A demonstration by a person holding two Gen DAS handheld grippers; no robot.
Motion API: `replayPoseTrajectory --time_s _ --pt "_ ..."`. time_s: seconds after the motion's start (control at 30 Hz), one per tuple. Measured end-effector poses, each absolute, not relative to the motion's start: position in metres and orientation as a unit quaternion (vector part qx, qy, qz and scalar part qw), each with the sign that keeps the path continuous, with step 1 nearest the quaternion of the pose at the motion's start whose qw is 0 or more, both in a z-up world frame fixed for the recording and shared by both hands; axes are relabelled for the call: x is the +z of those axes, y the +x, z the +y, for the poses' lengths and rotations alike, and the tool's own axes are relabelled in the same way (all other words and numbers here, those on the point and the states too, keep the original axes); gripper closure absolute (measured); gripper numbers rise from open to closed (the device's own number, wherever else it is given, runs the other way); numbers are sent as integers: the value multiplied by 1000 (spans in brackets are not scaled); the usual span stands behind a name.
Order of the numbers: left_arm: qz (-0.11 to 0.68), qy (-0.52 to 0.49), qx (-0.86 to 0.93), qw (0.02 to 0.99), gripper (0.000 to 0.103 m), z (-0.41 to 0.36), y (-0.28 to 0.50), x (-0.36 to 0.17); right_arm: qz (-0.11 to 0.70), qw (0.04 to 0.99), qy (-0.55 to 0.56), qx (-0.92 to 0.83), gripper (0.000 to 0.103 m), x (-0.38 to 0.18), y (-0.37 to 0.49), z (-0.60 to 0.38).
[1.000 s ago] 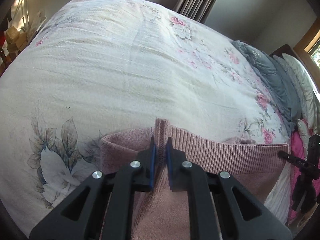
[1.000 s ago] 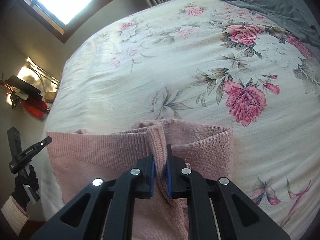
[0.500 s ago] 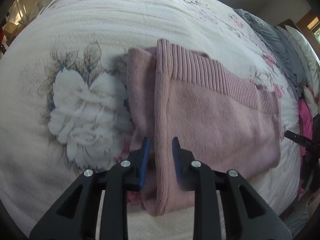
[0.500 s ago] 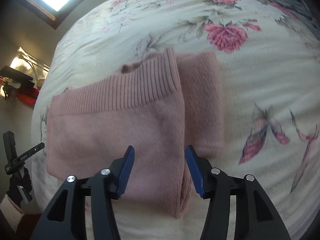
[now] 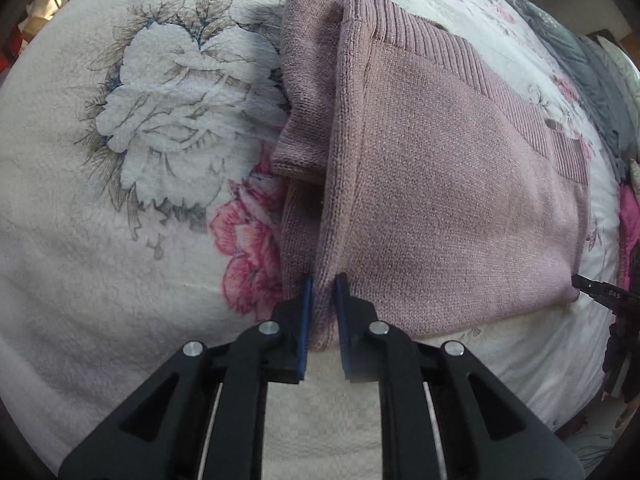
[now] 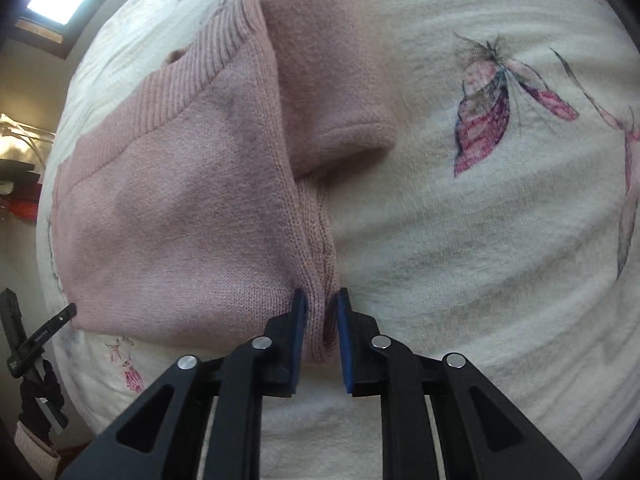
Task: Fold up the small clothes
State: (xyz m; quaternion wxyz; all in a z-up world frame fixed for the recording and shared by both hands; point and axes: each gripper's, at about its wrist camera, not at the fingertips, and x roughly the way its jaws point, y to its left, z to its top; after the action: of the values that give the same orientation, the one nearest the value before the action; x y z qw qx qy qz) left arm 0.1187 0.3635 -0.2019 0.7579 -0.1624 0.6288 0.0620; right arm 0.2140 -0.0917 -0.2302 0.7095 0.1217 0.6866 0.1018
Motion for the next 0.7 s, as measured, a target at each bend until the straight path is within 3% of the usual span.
replayPoseTrajectory --time_s 0.27,0.33,0.4,0.47,0.53,0.57,0.7 --pt "625 -177 68 757 84 377 102 -207 688 705 145 89 85 -239 209 -97" --pt "626 -173 72 757 75 378 100 -208 690 706 130 88 85 -241 210 -95" --pt "628 -171 79 755 74 380 98 -208 693 704 127 89 84 -239 212 -88" --pt "629 -175 85 753 74 382 97 -205 689 706 133 95 79 -231 214 -85" --pt "623 -153 92 761 76 376 103 -192 674 714 160 103 62 -216 220 -92" --pt "616 -130 95 771 78 371 105 -182 661 719 186 109 58 -209 221 -97" --pt "578 -79 81 808 74 351 121 -149 632 722 258 114 54 -197 234 -111"
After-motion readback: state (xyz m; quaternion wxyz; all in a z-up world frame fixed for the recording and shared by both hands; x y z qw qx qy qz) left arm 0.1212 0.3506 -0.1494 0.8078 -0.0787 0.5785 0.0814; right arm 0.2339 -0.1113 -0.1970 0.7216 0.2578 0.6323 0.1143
